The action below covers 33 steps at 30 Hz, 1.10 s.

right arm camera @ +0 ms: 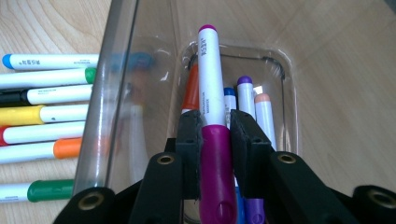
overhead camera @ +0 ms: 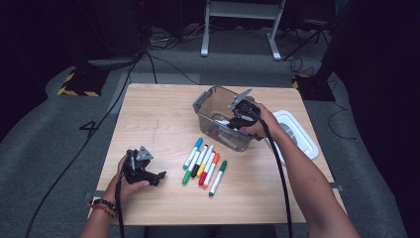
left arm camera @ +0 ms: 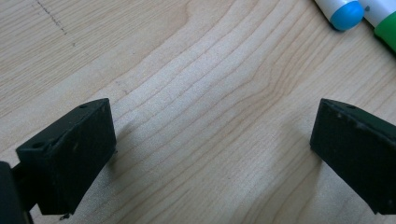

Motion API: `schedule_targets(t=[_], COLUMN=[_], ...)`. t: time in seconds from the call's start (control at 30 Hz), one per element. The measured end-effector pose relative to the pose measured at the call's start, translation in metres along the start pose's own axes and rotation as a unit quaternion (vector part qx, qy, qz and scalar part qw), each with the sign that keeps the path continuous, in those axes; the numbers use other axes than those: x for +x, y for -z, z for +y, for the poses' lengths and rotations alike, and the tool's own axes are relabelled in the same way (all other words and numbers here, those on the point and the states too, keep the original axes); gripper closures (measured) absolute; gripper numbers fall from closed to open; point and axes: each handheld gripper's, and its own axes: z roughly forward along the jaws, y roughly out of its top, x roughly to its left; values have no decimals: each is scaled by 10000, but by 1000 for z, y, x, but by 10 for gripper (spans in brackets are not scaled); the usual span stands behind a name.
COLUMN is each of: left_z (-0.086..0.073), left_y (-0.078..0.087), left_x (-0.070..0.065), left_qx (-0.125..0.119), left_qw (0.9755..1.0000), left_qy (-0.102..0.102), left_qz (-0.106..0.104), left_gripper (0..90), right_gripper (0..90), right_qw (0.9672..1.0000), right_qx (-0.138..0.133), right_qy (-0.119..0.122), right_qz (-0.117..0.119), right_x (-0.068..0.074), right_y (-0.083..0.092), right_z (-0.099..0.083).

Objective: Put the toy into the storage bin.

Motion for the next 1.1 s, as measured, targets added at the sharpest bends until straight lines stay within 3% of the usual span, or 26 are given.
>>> schedule_targets(t=[0.23,0.47,0.6,0.67,0.77,1.1], left_z=[0,0,0,0,0,0], left_y=[0,0,0,0,0,0], left_x=[0,0,1,1,0,0], left_qx=[1,0,5,5,4,5], left_qw=[10000,10000,10000,10000,10000,10000], left_qy=[3,4,-27,-27,-27,-28], left_qz=[-4,-13,-17,-17,-17,-15], left_gripper=[5,4,4,4,4,4], right_gripper=[705,569,438,399,361,319], right_qw=[9998,9994,9967,9952,9933,9854], right_qx=[221,-149,-568,-655,-737,-1344], right_qy=[5,-274,-466,-535,-548,-654], right_qz=[9,-145,-342,-493,-697,-821], right_x=[0,-4,-1,1,6,22], right_y=[-3,6,23,31,42,80], right_z=[0,-5,-9,-12,-18,-42])
